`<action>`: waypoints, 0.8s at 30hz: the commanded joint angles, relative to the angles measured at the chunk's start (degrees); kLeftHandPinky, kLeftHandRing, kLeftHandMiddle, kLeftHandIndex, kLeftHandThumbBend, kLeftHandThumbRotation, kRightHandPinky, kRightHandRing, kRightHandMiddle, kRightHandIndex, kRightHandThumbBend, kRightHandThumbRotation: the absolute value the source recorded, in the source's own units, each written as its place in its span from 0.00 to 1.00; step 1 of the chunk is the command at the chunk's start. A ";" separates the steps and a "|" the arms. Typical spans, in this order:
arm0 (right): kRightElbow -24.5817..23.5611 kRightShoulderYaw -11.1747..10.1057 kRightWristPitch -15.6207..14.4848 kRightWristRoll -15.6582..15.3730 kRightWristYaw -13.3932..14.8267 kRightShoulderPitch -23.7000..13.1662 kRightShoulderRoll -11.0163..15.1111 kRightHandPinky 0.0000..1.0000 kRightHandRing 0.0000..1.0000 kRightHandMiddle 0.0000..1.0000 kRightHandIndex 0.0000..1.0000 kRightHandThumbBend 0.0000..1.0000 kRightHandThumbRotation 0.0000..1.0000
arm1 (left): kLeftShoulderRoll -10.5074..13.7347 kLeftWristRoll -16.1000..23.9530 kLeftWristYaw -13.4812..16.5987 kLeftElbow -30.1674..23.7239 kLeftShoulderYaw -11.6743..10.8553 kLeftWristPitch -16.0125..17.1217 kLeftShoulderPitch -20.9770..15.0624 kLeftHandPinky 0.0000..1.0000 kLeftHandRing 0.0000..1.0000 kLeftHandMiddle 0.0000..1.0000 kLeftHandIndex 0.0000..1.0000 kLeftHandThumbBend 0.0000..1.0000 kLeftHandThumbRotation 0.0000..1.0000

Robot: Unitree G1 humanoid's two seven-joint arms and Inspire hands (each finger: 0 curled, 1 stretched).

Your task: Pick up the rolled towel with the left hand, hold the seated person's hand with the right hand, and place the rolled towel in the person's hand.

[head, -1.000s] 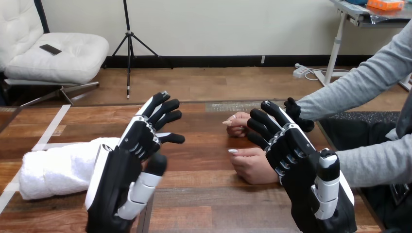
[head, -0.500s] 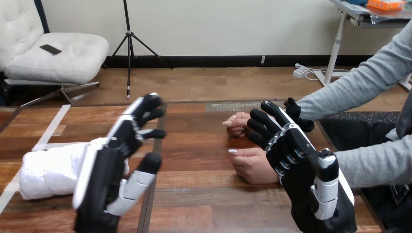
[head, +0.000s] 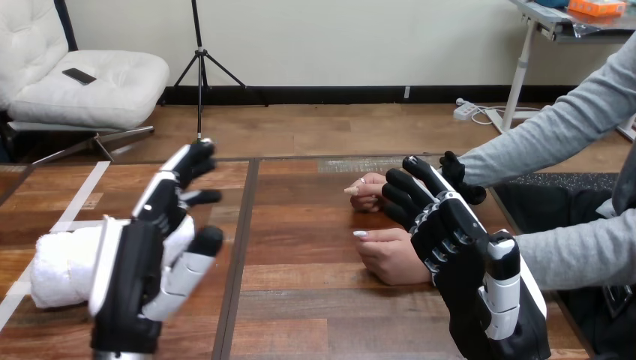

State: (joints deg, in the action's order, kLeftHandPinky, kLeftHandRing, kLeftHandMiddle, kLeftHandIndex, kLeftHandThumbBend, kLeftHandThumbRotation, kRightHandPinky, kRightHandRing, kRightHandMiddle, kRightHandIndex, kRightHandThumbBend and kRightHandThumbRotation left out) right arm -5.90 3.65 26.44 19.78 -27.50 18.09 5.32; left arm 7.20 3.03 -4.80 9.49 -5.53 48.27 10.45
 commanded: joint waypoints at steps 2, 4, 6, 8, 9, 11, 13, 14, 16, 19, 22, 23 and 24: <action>-2.71 -0.32 1.19 0.04 -0.13 -1.75 0.05 0.95 0.93 0.92 0.93 0.82 0.98 | 2.59 0.22 0.35 4.78 -1.51 2.90 -5.42 0.76 0.88 0.89 0.87 0.85 0.88; -2.72 -0.32 1.13 0.06 -0.12 -1.76 0.04 0.95 0.93 0.92 0.93 0.82 0.99 | 3.32 0.28 0.53 6.75 -1.97 4.05 -6.23 0.77 0.88 0.89 0.87 0.84 0.88; -2.75 -0.32 1.04 0.09 -0.10 -1.77 0.03 0.94 0.93 0.92 0.93 0.82 0.99 | 3.85 0.50 0.79 8.36 -2.33 5.08 -6.86 0.77 0.88 0.89 0.87 0.82 0.88; -2.79 -0.32 0.90 0.14 -0.01 -1.78 -0.01 0.94 0.93 0.92 0.93 0.82 0.99 | 4.52 1.41 1.49 10.09 -3.02 6.06 -7.63 0.77 0.87 0.89 0.87 0.81 0.87; -2.78 -0.33 0.86 0.15 0.01 -1.80 -0.02 0.94 0.93 0.92 0.93 0.82 0.99 | 4.70 1.67 1.70 10.67 -3.20 6.42 -7.90 0.77 0.87 0.89 0.87 0.80 0.87; -2.95 -0.35 0.66 -0.10 0.29 -1.74 -0.02 0.94 0.93 0.91 0.92 0.83 0.99 | 5.39 1.90 1.95 12.51 -3.65 7.08 -8.67 0.79 0.87 0.89 0.87 0.80 0.87; -2.95 -0.38 0.64 -0.23 0.41 -1.74 -0.03 0.94 0.93 0.91 0.92 0.83 0.99 | 6.03 2.39 2.36 14.05 -4.07 7.56 -9.33 0.80 0.87 0.89 0.87 0.79 0.87; -2.88 -0.39 0.69 -0.25 0.43 -1.78 -0.04 0.94 0.93 0.91 0.92 0.83 0.99 | 6.31 2.70 2.61 14.69 -4.26 7.74 -9.63 0.81 0.88 0.89 0.87 0.80 0.88; -2.78 -0.40 0.78 -0.35 0.47 -1.86 -0.06 0.94 0.93 0.91 0.92 0.83 0.99 | 6.98 3.44 3.15 15.79 -4.64 7.64 -10.13 0.82 0.88 0.89 0.88 0.80 0.88; -2.74 -0.38 0.82 -0.49 0.52 -1.97 -0.07 0.94 0.93 0.91 0.92 0.82 0.99 | 7.97 4.14 3.69 17.12 -5.01 7.03 -10.70 0.84 0.89 0.90 0.88 0.83 0.88; -2.73 -0.33 0.67 -0.35 0.43 -2.10 -0.04 0.93 0.93 0.91 0.92 0.82 0.99 | 8.83 4.22 3.84 18.61 -5.25 6.51 -11.42 0.89 0.91 0.91 0.89 0.86 0.87; -2.70 -0.32 0.59 -0.23 0.34 -2.17 -0.01 0.93 0.93 0.91 0.92 0.82 0.99 | 9.06 4.20 3.87 19.09 -5.32 6.40 -11.70 0.89 0.91 0.91 0.89 0.87 0.86; -2.68 -0.31 0.53 -0.15 0.28 -2.22 0.01 0.93 0.93 0.91 0.92 0.82 0.99 | 9.23 4.19 3.91 19.46 -5.36 6.36 -11.90 0.90 0.92 0.91 0.89 0.88 0.86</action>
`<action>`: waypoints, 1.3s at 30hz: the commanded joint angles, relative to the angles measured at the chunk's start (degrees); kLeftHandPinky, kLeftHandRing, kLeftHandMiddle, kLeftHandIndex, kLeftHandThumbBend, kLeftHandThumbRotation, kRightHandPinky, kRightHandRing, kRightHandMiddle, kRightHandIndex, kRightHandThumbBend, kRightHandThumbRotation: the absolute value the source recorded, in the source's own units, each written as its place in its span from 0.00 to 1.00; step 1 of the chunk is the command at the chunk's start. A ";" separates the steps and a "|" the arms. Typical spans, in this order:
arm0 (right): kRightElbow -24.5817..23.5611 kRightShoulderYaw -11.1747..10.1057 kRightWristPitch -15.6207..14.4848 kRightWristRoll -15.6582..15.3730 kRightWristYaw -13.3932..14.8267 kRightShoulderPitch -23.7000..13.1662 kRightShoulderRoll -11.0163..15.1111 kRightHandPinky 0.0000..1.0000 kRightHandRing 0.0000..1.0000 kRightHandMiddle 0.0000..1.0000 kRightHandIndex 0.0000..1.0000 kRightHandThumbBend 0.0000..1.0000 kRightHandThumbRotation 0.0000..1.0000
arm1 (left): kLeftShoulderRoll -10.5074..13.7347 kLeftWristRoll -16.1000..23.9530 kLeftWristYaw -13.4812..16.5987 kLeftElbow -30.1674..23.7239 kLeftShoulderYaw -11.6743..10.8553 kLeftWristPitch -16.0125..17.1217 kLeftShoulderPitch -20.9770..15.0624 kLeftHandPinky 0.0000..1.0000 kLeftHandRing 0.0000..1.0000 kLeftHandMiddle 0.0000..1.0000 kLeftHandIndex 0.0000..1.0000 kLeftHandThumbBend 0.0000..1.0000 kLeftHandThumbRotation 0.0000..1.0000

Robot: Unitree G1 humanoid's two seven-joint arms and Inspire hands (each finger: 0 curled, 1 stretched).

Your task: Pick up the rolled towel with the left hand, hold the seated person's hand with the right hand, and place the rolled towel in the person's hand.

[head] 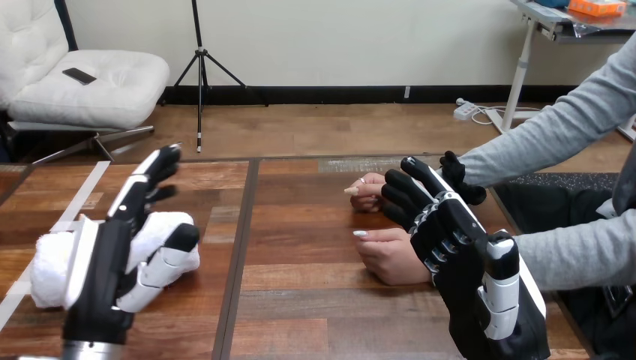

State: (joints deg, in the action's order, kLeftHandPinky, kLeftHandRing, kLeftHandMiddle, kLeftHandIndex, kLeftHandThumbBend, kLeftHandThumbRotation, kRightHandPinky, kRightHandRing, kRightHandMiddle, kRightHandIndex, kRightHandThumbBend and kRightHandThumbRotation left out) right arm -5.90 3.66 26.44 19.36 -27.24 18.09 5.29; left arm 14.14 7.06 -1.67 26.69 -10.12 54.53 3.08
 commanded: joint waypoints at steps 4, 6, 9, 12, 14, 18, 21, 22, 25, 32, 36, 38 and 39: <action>-2.71 -0.28 0.26 0.42 -0.11 -2.37 0.17 0.93 0.93 0.92 0.92 0.81 0.99 | 3.53 0.91 1.42 4.21 -1.04 -0.31 -5.80 0.92 0.93 0.92 0.89 0.90 0.83; -2.62 -0.28 0.28 0.42 -0.17 -2.48 0.20 0.93 0.93 0.92 0.93 0.81 0.99 | 4.08 1.62 1.92 4.73 -1.07 -0.52 -6.19 0.93 0.93 0.93 0.89 0.91 0.83; -2.53 -0.30 0.34 0.32 -0.13 -2.62 0.15 0.93 0.93 0.92 0.93 0.81 0.99 | 5.29 2.83 2.81 6.62 -1.08 0.03 -7.22 0.93 0.93 0.93 0.90 0.90 0.82; -2.48 -0.28 0.33 0.31 -0.10 -2.78 0.07 0.92 0.93 0.92 0.93 0.81 0.98 | 6.46 4.85 4.34 7.60 -1.05 -0.42 -7.92 0.92 0.93 0.93 0.90 0.89 0.82; -2.46 -0.29 0.31 0.34 -0.14 -2.85 0.09 0.92 0.93 0.92 0.93 0.81 0.98 | 7.29 6.17 5.34 8.40 -1.02 -0.68 -8.44 0.91 0.93 0.93 0.90 0.87 0.81; -2.18 -0.33 0.59 0.25 -0.24 -3.10 0.08 0.92 0.93 0.92 0.93 0.82 0.98 | 8.44 7.91 6.94 9.62 -0.80 -1.20 -9.32 0.90 0.92 0.93 0.90 0.85 0.80; -2.03 -0.39 0.82 0.10 -0.20 -3.26 0.02 0.91 0.93 0.92 0.92 0.82 0.98 | 9.38 9.42 8.04 10.14 -0.58 -1.79 -9.92 0.89 0.92 0.93 0.90 0.83 0.79; -2.06 -0.39 0.71 0.26 -0.27 -3.28 0.05 0.91 0.92 0.91 0.92 0.82 0.98 | 9.79 9.93 8.37 10.36 -0.49 -2.11 -10.15 0.89 0.92 0.93 0.90 0.82 0.79; -2.11 -0.40 0.50 0.52 -0.42 -3.36 0.13 0.90 0.92 0.91 0.92 0.82 0.98 | 10.55 11.02 9.34 11.04 -0.24 -2.55 -10.76 0.88 0.91 0.93 0.90 0.81 0.78; -2.07 -0.47 0.32 0.78 -0.60 -3.55 0.21 0.90 0.93 0.91 0.93 0.83 0.98 | 12.28 14.05 11.87 12.54 0.58 -3.99 -12.15 0.86 0.90 0.92 0.90 0.81 0.77; -2.12 -0.51 0.16 0.74 -0.42 -3.57 0.15 0.90 0.92 0.91 0.92 0.83 0.98 | 13.32 16.37 13.65 13.18 1.28 -5.27 -12.81 0.85 0.90 0.92 0.90 0.82 0.77; -2.25 -0.51 0.12 0.66 -0.34 -3.55 0.16 0.90 0.92 0.91 0.92 0.83 0.98 | 14.01 18.24 15.09 13.47 1.75 -6.10 -13.20 0.84 0.89 0.92 0.90 0.82 0.77; -2.26 -0.52 0.12 0.64 -0.33 -3.57 0.17 0.89 0.92 0.91 0.92 0.83 0.97 | 14.21 18.78 15.58 13.58 1.93 -6.33 -13.33 0.84 0.89 0.92 0.90 0.82 0.77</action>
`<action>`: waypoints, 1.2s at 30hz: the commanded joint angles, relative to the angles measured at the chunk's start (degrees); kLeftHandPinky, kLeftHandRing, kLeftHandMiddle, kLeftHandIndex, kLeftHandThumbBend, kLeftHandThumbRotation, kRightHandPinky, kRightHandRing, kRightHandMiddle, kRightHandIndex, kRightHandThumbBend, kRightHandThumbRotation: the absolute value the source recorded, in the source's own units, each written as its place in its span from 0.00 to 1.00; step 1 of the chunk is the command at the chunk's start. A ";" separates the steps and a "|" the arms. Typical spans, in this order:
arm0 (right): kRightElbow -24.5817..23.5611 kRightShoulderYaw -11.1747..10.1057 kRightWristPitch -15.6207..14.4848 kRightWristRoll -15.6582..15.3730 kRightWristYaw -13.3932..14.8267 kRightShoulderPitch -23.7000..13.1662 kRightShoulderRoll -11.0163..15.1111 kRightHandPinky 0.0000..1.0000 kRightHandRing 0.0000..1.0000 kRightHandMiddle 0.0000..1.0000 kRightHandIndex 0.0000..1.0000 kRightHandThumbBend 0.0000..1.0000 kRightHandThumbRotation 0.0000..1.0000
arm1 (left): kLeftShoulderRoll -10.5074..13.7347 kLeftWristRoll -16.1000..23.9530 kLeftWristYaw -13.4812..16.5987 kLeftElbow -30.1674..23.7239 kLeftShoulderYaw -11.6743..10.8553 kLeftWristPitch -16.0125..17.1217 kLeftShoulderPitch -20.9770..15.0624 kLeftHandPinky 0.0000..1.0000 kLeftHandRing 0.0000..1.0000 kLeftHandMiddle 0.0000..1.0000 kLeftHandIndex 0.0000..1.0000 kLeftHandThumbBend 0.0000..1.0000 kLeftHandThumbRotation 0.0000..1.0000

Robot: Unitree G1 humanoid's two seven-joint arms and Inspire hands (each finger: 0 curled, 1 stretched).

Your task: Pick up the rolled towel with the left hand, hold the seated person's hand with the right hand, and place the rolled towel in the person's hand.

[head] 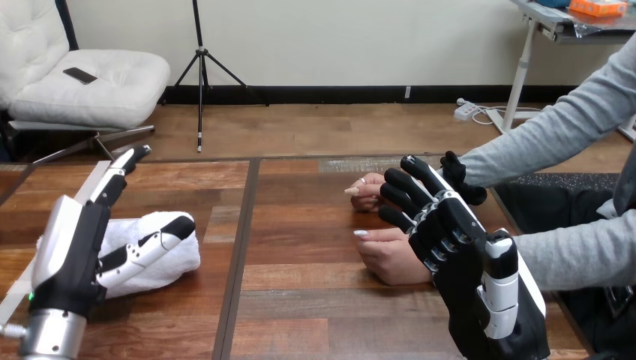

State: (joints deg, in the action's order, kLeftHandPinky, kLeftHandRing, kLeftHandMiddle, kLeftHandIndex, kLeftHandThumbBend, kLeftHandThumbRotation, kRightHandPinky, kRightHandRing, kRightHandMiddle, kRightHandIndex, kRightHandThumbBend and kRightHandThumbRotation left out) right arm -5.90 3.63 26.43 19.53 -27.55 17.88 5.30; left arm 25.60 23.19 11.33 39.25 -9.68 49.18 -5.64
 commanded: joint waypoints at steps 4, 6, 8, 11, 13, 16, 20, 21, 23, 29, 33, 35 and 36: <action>-2.32 -0.53 0.12 0.52 0.01 -3.35 0.15 0.89 0.92 0.91 0.92 0.82 0.97 | 3.95 5.37 4.56 1.84 2.49 -2.79 -5.45 0.81 0.89 0.92 0.90 0.83 0.78; -2.45 -0.54 -0.03 0.47 0.10 -3.32 0.20 0.89 0.92 0.91 0.92 0.82 0.97 | 4.43 6.71 5.63 2.07 2.98 -3.69 -5.75 0.81 0.89 0.92 0.90 0.84 0.78; -2.54 -0.55 -0.17 0.41 0.20 -3.31 0.23 0.89 0.92 0.91 0.92 0.83 0.97 | 4.83 7.79 6.61 2.24 3.48 -4.42 -6.01 0.80 0.89 0.92 0.91 0.85 0.78; -2.51 -0.58 -0.08 0.30 0.30 -3.36 0.21 0.89 0.91 0.90 0.92 0.83 0.97 | 5.53 9.48 8.38 2.40 4.35 -5.18 -6.37 0.80 0.89 0.92 0.91 0.85 0.79; -2.47 -0.59 0.04 0.42 0.19 -3.40 0.22 0.89 0.91 0.90 0.91 0.83 0.97 | 6.05 10.66 9.31 2.11 4.90 -6.01 -6.62 0.82 0.89 0.92 0.91 0.85 0.79; -2.42 -0.60 0.12 0.56 0.06 -3.45 0.22 0.89 0.91 0.90 0.91 0.82 0.97 | 6.54 11.80 10.30 1.71 5.57 -7.35 -6.78 0.85 0.90 0.92 0.92 0.86 0.78; -2.26 -0.63 0.23 0.66 -0.06 -3.51 0.20 0.89 0.91 0.90 0.91 0.82 0.97 | 7.19 13.00 11.56 1.46 6.54 -9.00 -6.99 0.91 0.91 0.93 0.92 0.88 0.78; -2.23 -0.65 0.28 0.65 -0.07 -3.50 0.20 0.89 0.91 0.90 0.91 0.82 0.97 | 7.49 13.59 12.03 1.47 6.87 -9.50 -7.11 0.91 0.91 0.93 0.92 0.88 0.78; -2.20 -0.67 0.34 0.61 -0.07 -3.49 0.20 0.89 0.91 0.90 0.91 0.82 0.97 | 7.87 14.19 12.69 1.52 7.38 -10.08 -7.25 0.93 0.91 0.93 0.92 0.88 0.78; -2.31 -0.68 0.30 0.46 0.04 -3.42 0.22 0.89 0.91 0.90 0.91 0.82 0.97 | 8.98 15.85 13.66 1.73 8.91 -12.71 -7.72 0.95 0.92 0.94 0.93 0.89 0.76; -2.36 -0.69 0.31 0.68 -0.07 -3.32 0.22 0.89 0.91 0.90 0.91 0.83 0.97 | 9.78 16.94 13.07 1.06 9.83 -15.17 -7.71 0.95 0.92 0.94 0.94 0.90 0.77; -2.36 -0.69 0.27 0.80 -0.13 -3.28 0.23 0.89 0.91 0.90 0.91 0.83 0.97 | 10.04 16.68 12.57 0.97 10.20 -15.85 -7.75 0.95 0.93 0.95 0.94 0.90 0.76; -2.41 -0.71 0.22 0.84 -0.12 -3.23 0.25 0.89 0.91 0.90 0.91 0.82 0.96 | 10.24 16.44 11.89 0.87 10.39 -16.25 -7.78 0.95 0.93 0.95 0.95 0.90 0.76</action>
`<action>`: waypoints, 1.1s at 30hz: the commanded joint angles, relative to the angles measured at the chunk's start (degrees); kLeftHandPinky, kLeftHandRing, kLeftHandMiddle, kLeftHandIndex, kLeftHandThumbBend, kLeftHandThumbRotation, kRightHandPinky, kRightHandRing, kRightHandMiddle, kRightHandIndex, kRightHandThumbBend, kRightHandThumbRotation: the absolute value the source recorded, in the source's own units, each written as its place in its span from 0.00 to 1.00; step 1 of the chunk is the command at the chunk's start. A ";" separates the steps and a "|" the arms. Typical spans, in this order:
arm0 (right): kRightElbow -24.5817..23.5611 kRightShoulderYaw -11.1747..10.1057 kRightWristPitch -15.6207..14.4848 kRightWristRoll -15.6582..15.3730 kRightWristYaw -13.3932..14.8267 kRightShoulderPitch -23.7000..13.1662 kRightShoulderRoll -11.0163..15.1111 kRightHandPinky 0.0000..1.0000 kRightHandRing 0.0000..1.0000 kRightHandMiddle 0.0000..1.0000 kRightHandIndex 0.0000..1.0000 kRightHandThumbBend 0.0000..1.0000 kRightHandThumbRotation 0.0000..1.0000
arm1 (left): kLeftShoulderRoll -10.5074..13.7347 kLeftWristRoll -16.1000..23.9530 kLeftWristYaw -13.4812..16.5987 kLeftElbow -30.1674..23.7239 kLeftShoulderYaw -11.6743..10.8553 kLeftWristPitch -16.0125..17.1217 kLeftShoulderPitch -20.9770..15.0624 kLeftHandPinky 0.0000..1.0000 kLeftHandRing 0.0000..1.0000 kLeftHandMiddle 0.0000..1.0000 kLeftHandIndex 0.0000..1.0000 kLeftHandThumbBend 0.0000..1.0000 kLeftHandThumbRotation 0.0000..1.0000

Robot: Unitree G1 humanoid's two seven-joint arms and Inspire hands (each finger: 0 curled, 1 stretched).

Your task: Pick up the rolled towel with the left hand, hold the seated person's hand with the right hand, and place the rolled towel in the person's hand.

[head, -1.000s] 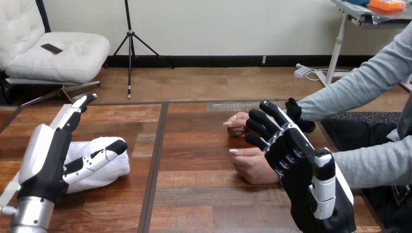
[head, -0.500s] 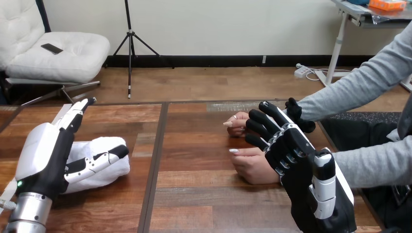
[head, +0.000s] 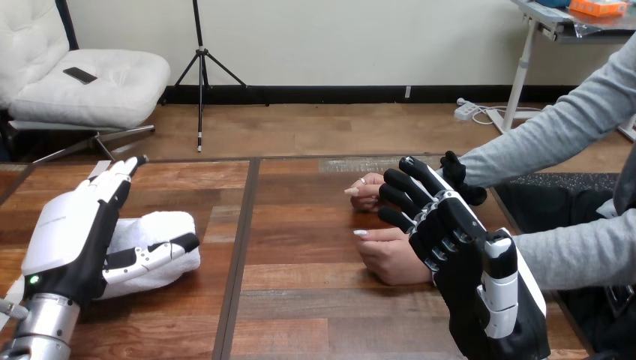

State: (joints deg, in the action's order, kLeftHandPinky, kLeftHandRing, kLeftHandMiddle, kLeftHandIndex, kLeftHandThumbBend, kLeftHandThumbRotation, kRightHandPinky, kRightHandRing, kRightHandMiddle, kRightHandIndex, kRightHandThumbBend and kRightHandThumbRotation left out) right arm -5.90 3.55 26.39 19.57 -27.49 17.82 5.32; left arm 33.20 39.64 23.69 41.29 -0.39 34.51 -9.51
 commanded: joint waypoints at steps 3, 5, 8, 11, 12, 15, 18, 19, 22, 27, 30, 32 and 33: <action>-2.56 -0.62 0.17 0.87 -0.16 -3.08 0.24 0.89 0.91 0.90 0.91 0.83 0.96 | 3.13 -0.31 -1.47 -1.37 1.61 -2.30 -3.98 0.94 0.93 0.95 0.95 0.91 0.74; -2.65 -0.62 0.13 0.95 -0.17 -3.05 0.25 0.90 0.91 0.90 0.91 0.82 0.96 | 3.41 -0.27 -1.71 -1.50 1.91 -2.65 -4.02 0.93 0.93 0.95 0.95 0.91 0.72; -2.77 -0.62 0.00 1.26 -0.27 -2.97 0.28 0.90 0.91 0.90 0.91 0.82 0.95 | 4.21 0.62 -1.91 -1.79 2.71 -3.53 -4.13 0.92 0.92 0.95 0.95 0.90 0.71; -2.73 -0.68 0.04 1.32 -0.24 -2.96 0.29 0.90 0.90 0.90 0.91 0.82 0.95 | 4.66 0.39 -2.54 -2.11 3.08 -4.02 -4.16 0.90 0.92 0.94 0.95 0.91 0.68; -2.69 -0.72 0.08 1.34 -0.23 -2.95 0.28 0.90 0.90 0.90 0.91 0.82 0.95 | 4.88 0.29 -2.99 -2.21 3.19 -4.23 -4.20 0.90 0.92 0.94 0.95 0.91 0.68; -2.70 -0.74 0.19 1.41 -0.26 -2.84 0.30 0.90 0.90 0.89 0.91 0.83 0.94 | 5.49 0.25 -3.80 -2.47 3.52 -4.70 -4.21 0.90 0.92 0.94 0.94 0.92 0.66; -2.74 -0.77 0.27 1.39 -0.23 -2.73 0.33 0.90 0.90 0.89 0.91 0.83 0.95 | 6.14 0.62 -4.46 -2.62 3.89 -5.27 -4.31 0.90 0.91 0.94 0.94 0.93 0.66; -2.81 -0.77 0.28 1.31 -0.14 -2.66 0.32 0.90 0.90 0.89 0.91 0.83 0.95 | 6.35 0.70 -4.71 -2.69 3.99 -5.47 -4.32 0.90 0.91 0.94 0.94 0.93 0.66; -2.92 -0.79 0.33 1.14 -0.02 -2.51 0.34 0.91 0.90 0.89 0.90 0.84 0.95 | 6.95 0.75 -5.74 -2.76 4.30 -6.21 -4.44 0.90 0.91 0.94 0.94 0.93 0.65; -3.05 -0.78 0.29 1.13 0.04 -2.34 0.34 0.91 0.90 0.89 0.90 0.84 0.95 | 7.98 0.79 -6.89 -1.93 4.99 -6.84 -4.94 0.91 0.91 0.94 0.94 0.94 0.63; -3.26 -0.78 0.01 1.21 0.10 -2.20 0.41 0.91 0.90 0.89 0.90 0.85 0.95 | 8.53 0.98 -7.74 -2.26 5.20 -7.55 -4.95 0.91 0.91 0.94 0.94 0.94 0.62; -3.31 -0.80 -0.05 1.27 0.08 -2.15 0.47 0.91 0.90 0.89 0.90 0.85 0.95 | 8.78 1.01 -8.23 -2.50 5.31 -8.00 -4.92 0.91 0.92 0.94 0.94 0.94 0.61; -3.32 -0.82 -0.10 1.37 0.04 -2.12 0.50 0.91 0.91 0.89 0.90 0.85 0.95 | 8.97 1.00 -8.75 -2.88 5.30 -8.50 -4.84 0.91 0.92 0.94 0.94 0.94 0.61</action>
State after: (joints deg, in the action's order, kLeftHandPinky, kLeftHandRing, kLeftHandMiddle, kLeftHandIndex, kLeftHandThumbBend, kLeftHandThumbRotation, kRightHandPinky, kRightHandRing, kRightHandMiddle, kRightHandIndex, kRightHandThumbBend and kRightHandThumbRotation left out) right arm -5.90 3.48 26.38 20.23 -27.46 17.85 5.36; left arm 39.47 40.80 16.06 40.82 4.23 27.32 -9.71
